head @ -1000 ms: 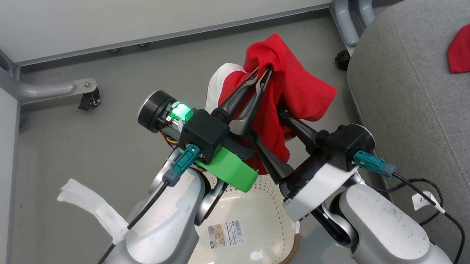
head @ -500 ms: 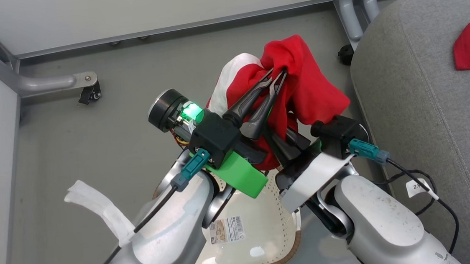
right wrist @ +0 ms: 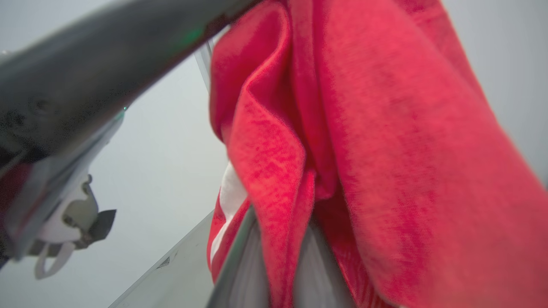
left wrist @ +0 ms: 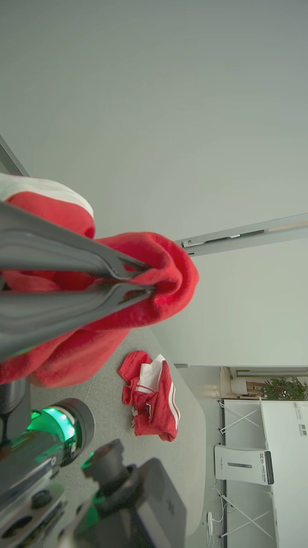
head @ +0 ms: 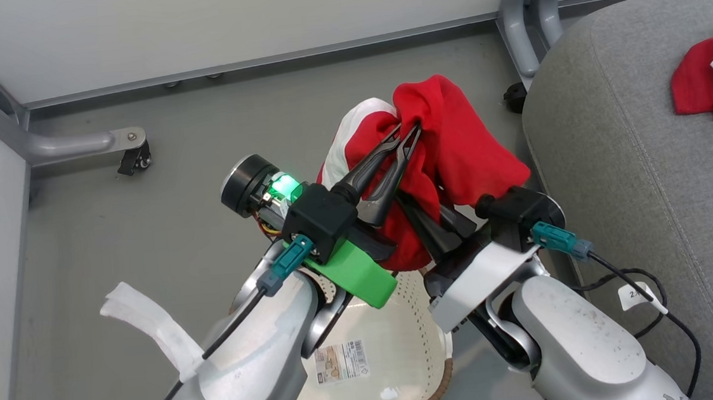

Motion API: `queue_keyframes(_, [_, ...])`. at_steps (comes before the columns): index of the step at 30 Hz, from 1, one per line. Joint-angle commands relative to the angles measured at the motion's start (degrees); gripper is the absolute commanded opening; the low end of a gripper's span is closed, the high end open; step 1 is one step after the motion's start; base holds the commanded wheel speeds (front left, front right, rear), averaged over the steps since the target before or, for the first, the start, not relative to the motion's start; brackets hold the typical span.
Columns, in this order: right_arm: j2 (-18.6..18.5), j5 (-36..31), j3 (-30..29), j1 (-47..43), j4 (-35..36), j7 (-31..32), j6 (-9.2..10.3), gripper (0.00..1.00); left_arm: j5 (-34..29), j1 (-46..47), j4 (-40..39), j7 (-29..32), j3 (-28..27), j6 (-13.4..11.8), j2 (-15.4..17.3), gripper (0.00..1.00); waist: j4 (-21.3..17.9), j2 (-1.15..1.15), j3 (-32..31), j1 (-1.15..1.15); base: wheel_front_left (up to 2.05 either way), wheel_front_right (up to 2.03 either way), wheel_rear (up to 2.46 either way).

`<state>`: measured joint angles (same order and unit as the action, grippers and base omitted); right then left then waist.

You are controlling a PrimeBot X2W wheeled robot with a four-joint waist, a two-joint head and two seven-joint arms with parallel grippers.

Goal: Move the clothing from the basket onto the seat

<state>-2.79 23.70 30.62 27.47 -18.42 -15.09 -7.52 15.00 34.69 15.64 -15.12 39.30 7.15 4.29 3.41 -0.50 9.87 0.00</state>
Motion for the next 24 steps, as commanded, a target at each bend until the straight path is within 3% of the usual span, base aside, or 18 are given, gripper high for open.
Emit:
queue_keyframes(1, [-0.2,-0.4,0.0,-1.0,0.1,-0.1,0.06,0.00,0.3,-0.9,0.3,0.0,0.0,0.3,0.1,0.97,-0.2,0.50,-0.4,0.00,0.00,0.00,0.00])
queue_keyframes(2, [-0.2,-0.5,0.0,-1.1,0.1,-0.1,0.06,0.00,0.2,-1.1,0.3,0.0,-0.1,0.2,0.1,1.00,-0.2,0.50,-0.6,0.00,0.00,0.00,0.00])
queue_keyframes(24, [-0.2,-7.2,-7.4,-3.7,0.4,-0.1,0.06,0.00,-2.0,-4.0,0.9,0.0,0.3,0.1,1.6,1.00,-3.2,0.50,-0.9,0.00,0.00,0.00,0.00])
